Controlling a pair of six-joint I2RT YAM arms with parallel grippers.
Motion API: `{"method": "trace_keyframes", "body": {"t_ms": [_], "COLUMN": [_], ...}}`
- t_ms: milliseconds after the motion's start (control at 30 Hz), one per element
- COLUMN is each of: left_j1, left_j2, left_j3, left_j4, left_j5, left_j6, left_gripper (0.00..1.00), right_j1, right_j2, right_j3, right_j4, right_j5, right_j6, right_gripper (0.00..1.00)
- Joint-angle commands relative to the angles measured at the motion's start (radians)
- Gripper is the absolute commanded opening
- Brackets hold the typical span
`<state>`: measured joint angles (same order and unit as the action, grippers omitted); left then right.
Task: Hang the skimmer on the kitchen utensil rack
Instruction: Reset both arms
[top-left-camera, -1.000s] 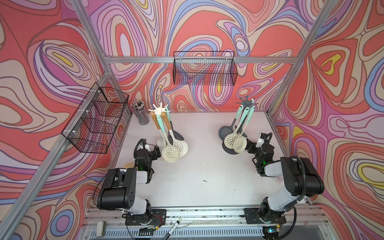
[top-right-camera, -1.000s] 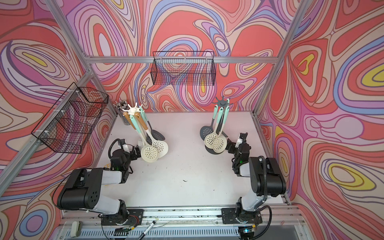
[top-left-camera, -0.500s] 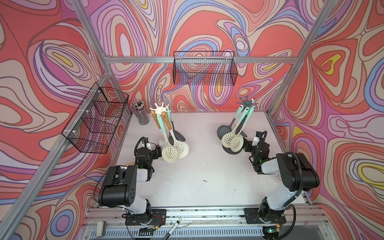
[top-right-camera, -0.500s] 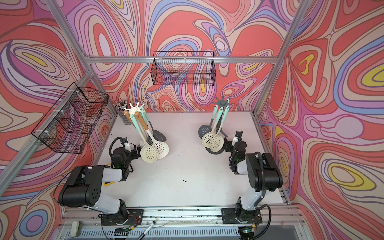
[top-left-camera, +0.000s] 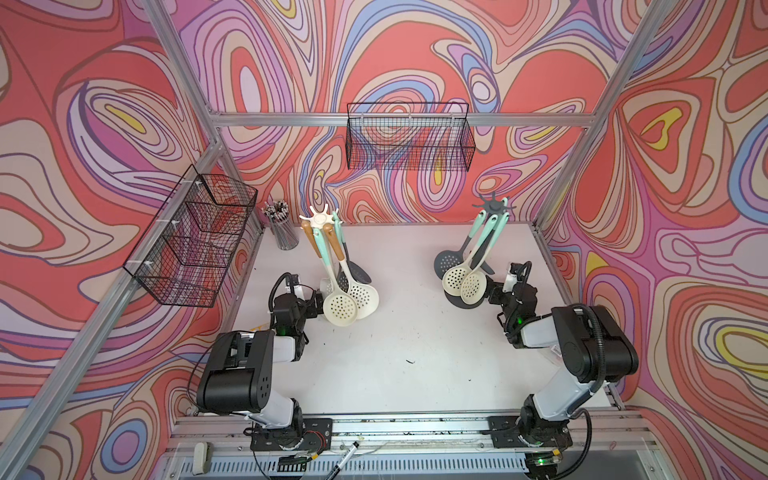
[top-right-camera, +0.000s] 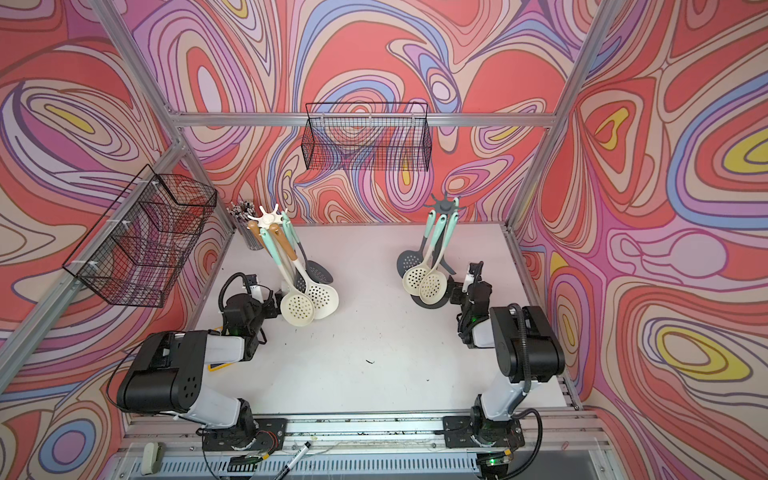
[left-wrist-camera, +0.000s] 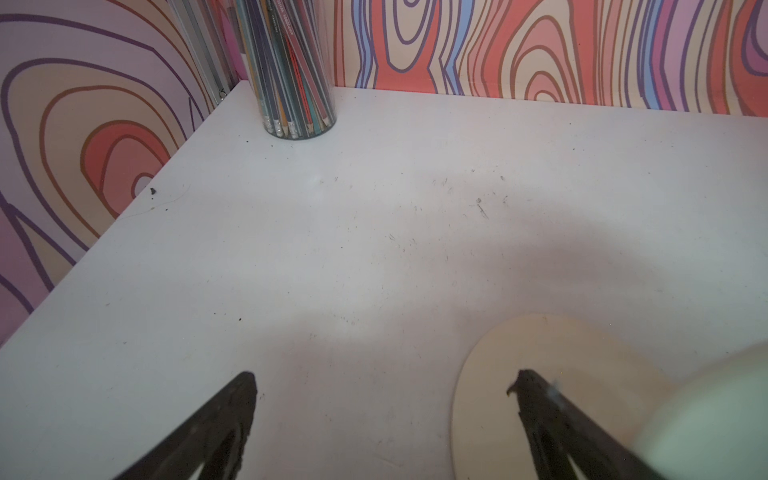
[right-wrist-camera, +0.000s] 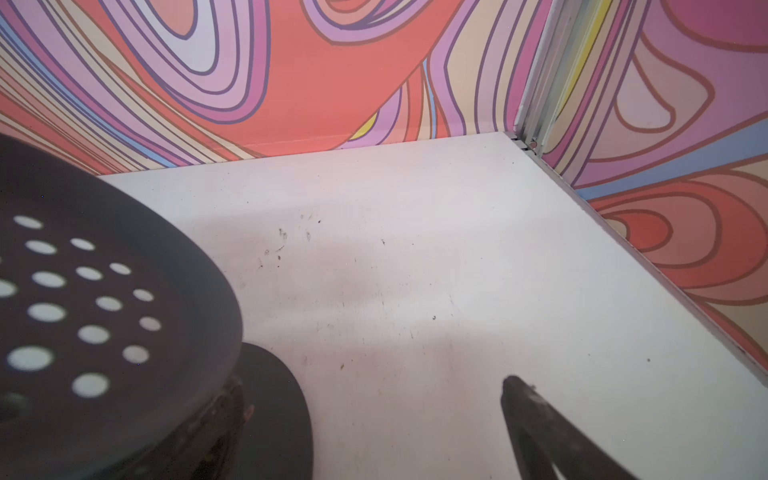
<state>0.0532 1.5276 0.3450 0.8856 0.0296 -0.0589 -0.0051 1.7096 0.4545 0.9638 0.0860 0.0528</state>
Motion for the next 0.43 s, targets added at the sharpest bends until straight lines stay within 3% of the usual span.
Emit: {"method": "trace_keyframes", "body": {"t_ms": [0, 400], "left_j1": [-0.010, -0.010], "left_j2": [0.010, 0.009], "left_j3": [0.020, 0.020], "left_j4": [0.018, 0.018], "left_j5": [0.042, 0.041], "left_j6": [0.009, 0.010], "left_gripper": [1.00, 1.00], "right_j1": [0.005, 0.005], "right_j2": [0.010, 0.010], "right_j3": [0.013, 0.015], "right_j4": [-0.006, -0.009], "right_j5": [0.009, 0.008], "right_j6": [-0.015, -0.015], "right_gripper": [0.99, 0.99]}}
